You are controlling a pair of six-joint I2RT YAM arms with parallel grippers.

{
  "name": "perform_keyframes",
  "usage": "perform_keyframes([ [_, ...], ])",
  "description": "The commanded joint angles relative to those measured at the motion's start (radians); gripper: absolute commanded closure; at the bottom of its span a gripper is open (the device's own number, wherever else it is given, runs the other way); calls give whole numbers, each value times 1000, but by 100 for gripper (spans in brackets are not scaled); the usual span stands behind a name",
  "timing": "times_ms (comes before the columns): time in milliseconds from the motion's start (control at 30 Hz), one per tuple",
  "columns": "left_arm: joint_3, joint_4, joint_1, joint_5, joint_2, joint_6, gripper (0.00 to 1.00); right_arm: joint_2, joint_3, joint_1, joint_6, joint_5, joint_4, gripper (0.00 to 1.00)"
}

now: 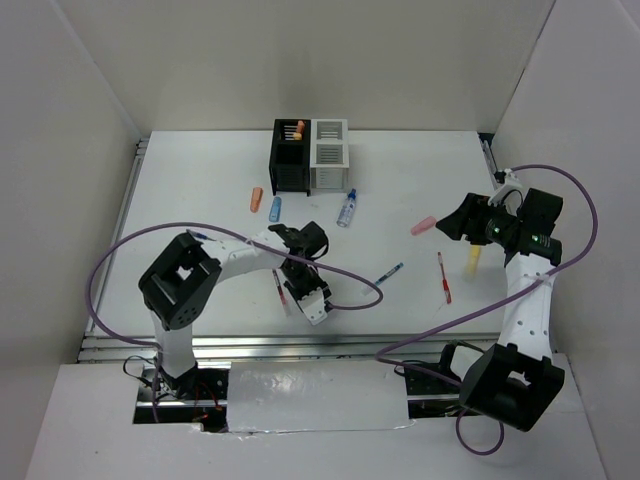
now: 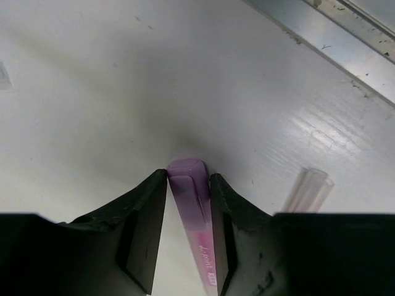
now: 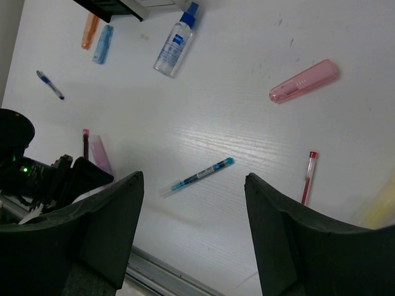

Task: Sort the stationery into containers
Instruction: Pick up the pen from the center of the board, then place the pen in the storage box.

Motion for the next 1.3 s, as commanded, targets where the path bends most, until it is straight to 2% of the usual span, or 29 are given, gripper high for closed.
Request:
perform_keyframes([
  [0, 37, -22, 11, 14, 44, -14, 55, 2, 2, -8, -17, -17, 16, 27],
  [167, 74, -48, 21, 9, 81, -28, 60, 11, 8, -6, -12, -22, 17, 27],
  [400, 140, -34, 25, 50, 86, -40, 88, 14, 10, -8, -5, -26, 20, 27],
  [467, 163, -40, 24, 95, 74, -59, 91, 13, 11, -8, -5, -25, 20, 27],
  [533, 198, -44, 24, 127, 37, -89, 94, 13, 20, -8, -3, -23, 20, 27],
  [600, 219, -5, 24, 196, -1, -193, 100, 16, 28, -8, 4, -23, 20, 27],
  [667, 250, 21, 37, 251, -58, -267, 100, 20, 40, -8, 20, -23, 19, 27],
  [833, 324, 244, 151, 423, -132, -669, 100, 39, 63, -11, 60, -42, 39, 27],
  [867, 345, 292, 177, 441, -132, -803, 100, 40, 65, -11, 87, -42, 45, 27],
  [933, 360, 517, 276, 494, -117, -972, 100, 40, 65, -12, 110, -39, 72, 27],
  [967, 362, 630, 312, 507, -106, -1192, 100, 43, 66, -14, 124, -37, 77, 27],
  [1000, 361, 900, 382, 518, -77, -1323, 100, 46, 69, -14, 127, -36, 83, 27],
  [1033, 365, 1033, 414, 509, -57, -1437, 100, 53, 72, -14, 135, -36, 85, 27],
  [1067, 376, 1158, 441, 497, -31, -1646, 100, 56, 74, -15, 136, -39, 85, 27],
  [1100, 394, 1264, 486, 482, 27, -1761, 100, 65, 77, -15, 138, -36, 89, 27],
  [1133, 457, 1423, 505, 448, 61, -1815, 100, 69, 79, -17, 146, -34, 89, 27],
  [1167, 503, 1479, 522, 422, 96, -1920, 100, 77, 79, -20, 149, -34, 91, 27],
  [1267, 728, 1504, 559, 286, 253, -1972, 100, 95, 83, -18, 169, -19, 106, 27],
])
